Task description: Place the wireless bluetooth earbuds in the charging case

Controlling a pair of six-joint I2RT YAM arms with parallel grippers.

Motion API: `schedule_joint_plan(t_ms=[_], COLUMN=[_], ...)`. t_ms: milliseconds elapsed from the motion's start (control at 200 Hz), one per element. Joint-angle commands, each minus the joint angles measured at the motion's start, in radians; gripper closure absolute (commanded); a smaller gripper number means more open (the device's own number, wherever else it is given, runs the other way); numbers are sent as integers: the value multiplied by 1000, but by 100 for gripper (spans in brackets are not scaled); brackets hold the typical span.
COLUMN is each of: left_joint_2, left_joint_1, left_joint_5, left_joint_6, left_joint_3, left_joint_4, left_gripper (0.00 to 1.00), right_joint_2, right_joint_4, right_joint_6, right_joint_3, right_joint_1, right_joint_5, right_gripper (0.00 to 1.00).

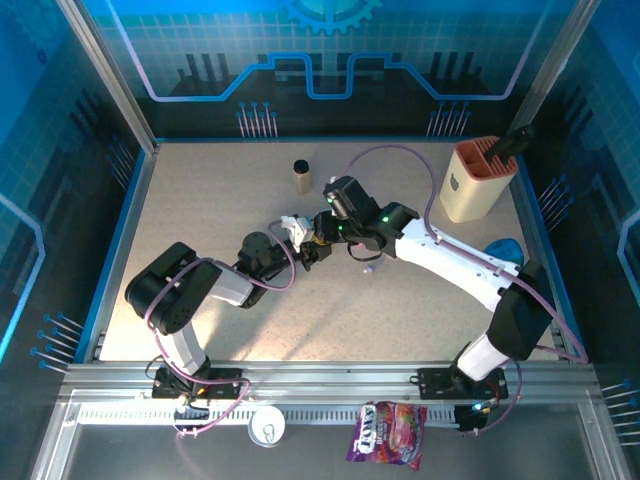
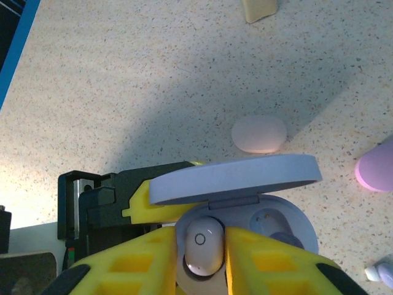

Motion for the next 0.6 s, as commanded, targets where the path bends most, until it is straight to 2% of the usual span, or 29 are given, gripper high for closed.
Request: schedule_joint_plan(t_ms=[0,200,330,490,595], left_joint_2=[-5,-5,-18,-51,-79], left_joint_1=[-6,-3,1,10,11], left_joint_5=[-21,-18,-9,29,70], left_joint_6=[-9,-25,-10,7,9], left_joint_3=[15,10,-11,-43,-59], left_joint_4=[29,28,28,28,29], left_gripper=[71,71,71,71,71], right_joint_2=[-19,-110,-209,-315,-332], right_joint_4=[8,65,133,237,288], right_joint_6=[-7,-27,-40,-28,-23], right_joint_3=[-4,-72,-182,-395,-517], right_joint_1=[11,-18,-62,-197,-306], right_joint_5=[15,-7,-31,-111,-200], right_gripper=[69,61,55,51,50])
